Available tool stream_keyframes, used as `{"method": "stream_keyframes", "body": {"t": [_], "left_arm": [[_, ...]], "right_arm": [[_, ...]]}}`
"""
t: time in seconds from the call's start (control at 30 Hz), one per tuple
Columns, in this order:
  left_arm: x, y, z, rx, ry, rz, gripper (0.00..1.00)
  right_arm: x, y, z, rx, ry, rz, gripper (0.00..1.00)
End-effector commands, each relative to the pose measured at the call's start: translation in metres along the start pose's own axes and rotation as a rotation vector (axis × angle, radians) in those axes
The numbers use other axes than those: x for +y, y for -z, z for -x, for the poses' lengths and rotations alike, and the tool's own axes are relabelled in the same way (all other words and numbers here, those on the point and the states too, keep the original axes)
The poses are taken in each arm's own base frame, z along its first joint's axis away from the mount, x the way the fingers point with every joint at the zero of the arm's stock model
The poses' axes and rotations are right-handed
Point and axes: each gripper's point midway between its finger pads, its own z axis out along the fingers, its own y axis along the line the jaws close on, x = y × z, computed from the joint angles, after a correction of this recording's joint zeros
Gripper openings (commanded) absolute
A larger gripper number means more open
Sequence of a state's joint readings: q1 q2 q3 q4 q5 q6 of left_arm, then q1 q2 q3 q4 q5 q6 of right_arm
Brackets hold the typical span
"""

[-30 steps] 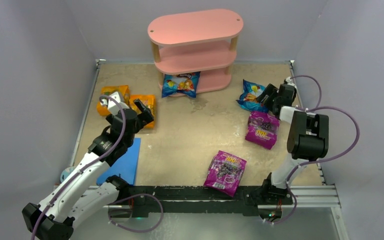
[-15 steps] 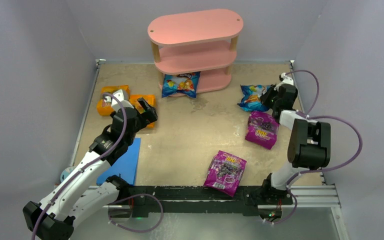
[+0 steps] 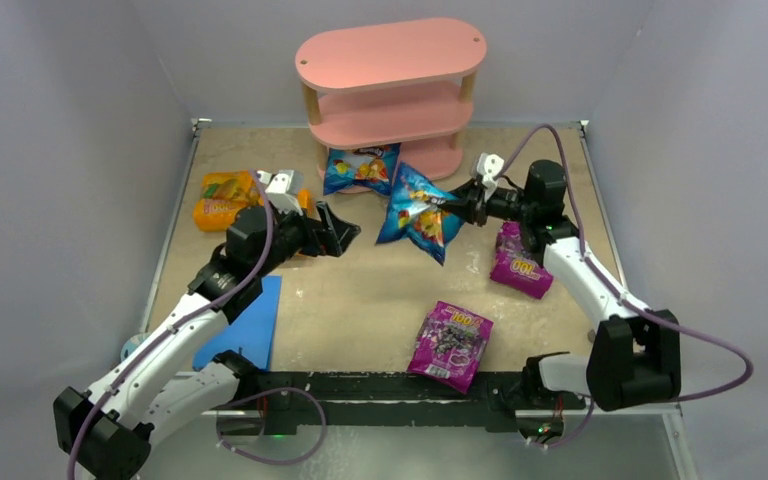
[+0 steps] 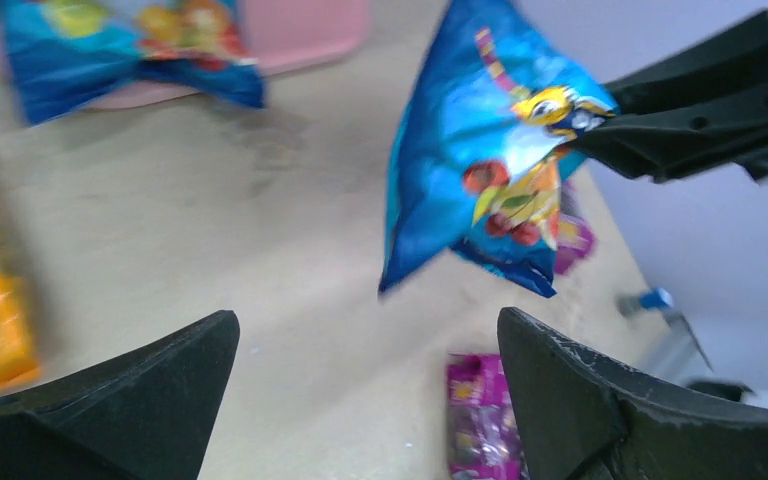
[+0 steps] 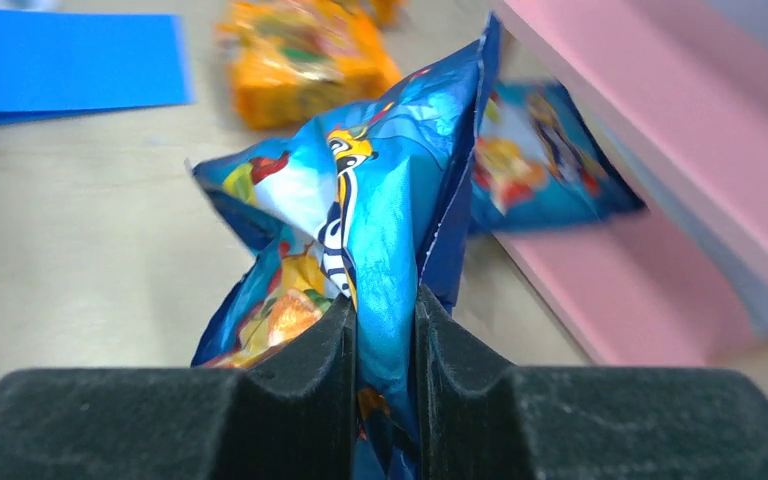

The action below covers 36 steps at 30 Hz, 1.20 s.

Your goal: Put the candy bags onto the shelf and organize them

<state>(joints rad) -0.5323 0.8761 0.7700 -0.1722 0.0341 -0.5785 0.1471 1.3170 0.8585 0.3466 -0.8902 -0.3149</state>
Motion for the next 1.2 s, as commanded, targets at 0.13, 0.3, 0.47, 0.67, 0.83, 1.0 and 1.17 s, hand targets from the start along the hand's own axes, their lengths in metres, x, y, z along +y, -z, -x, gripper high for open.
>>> {"method": "stream_keyframes", "body": {"t": [0.13, 0.3, 0.47, 0.67, 0.83, 1.0, 1.17], "left_arm": [[-0.082, -0.002, -0.022, 0.121, -0.057, -0.517, 0.99], [-0.082, -0.009, -0.024, 0.123, -0.072, -0.514, 0.99], [-0.092, -0.011, -0.026, 0.129, -0.084, -0.542, 0.99], [-0.118, -0.009, -0.043, 0.149, -0.12, -0.596, 0.99], [-0.13, -0.009, -0.044, 0.149, -0.106, -0.652, 0.79], [-0.131, -0.008, -0.04, 0.13, -0.111, -0.654, 0.35], [-0.128, -0.009, -0.034, 0.101, -0.107, -0.626, 0.0]], "right_arm": [[0.09, 0.007, 0.07, -0.219, 0.327, 0.447, 0.04], [0.11, 0.009, 0.079, -0.262, 0.358, 0.535, 0.04], [0.122, 0.009, 0.086, -0.276, 0.373, 0.578, 0.03], [0.127, 0.008, 0.096, -0.296, 0.385, 0.594, 0.04], [0.134, 0.01, 0.098, -0.31, 0.411, 0.631, 0.04], [0.137, 0.012, 0.093, -0.304, 0.447, 0.645, 0.04], [0.137, 0.012, 0.091, -0.278, 0.417, 0.657, 0.42]]}}
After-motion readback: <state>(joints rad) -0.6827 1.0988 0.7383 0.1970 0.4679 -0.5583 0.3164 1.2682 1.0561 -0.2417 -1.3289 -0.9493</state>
